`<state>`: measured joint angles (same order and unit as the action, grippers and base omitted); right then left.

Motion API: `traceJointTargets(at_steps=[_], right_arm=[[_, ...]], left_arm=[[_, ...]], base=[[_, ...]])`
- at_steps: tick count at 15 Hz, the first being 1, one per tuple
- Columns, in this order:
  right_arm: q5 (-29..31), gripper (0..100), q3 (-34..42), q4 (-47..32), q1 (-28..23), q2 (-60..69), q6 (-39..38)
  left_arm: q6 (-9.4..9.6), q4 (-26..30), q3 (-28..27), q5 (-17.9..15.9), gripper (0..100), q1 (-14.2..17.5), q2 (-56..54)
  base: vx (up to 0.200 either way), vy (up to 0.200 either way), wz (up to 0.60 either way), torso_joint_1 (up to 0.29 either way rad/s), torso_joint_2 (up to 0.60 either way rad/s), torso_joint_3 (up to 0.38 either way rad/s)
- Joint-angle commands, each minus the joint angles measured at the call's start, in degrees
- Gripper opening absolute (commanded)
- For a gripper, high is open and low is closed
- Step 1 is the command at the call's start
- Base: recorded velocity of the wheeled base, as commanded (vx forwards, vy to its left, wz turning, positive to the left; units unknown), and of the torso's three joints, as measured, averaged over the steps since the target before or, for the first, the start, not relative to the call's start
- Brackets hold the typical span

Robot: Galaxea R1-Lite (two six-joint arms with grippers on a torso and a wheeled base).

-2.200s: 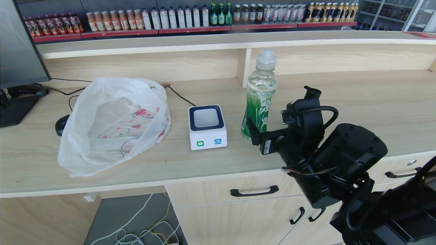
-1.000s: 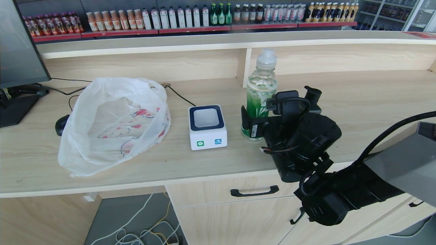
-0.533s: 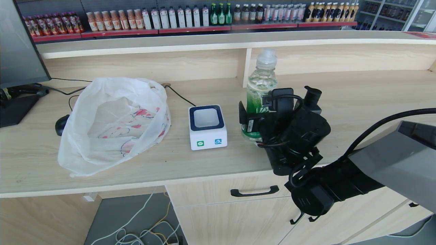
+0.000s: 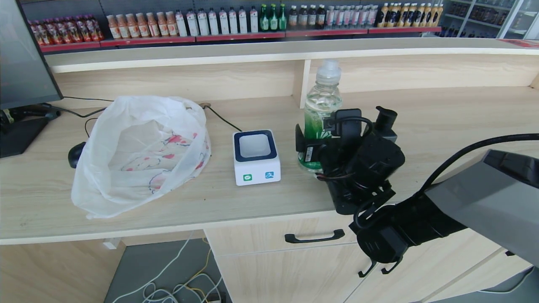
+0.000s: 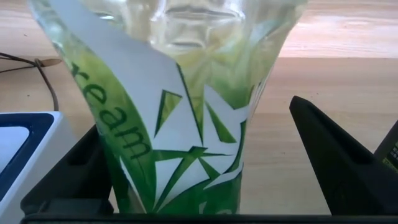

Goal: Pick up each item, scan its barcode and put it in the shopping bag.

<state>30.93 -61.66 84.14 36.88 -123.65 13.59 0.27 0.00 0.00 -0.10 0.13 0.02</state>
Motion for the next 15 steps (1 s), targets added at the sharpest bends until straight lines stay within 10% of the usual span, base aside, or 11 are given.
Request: traceJointTargets(at_steps=[1,15], right_arm=[[0.0,0,0.0,0.1,0.0,0.1,-0.1],[-0.5,0,0.3,1.4,0.0,1.4,-0.5]], left_arm=[[0.00,0.0,0.0,0.0,100,0.0,0.0],[0.00,0.0,0.0,0.0,100,0.0,0.0]], base=[[0.000,0.000,0.00,0.000,0.00,0.000],[0.000,0.000,0.00,0.000,0.00,0.000]])
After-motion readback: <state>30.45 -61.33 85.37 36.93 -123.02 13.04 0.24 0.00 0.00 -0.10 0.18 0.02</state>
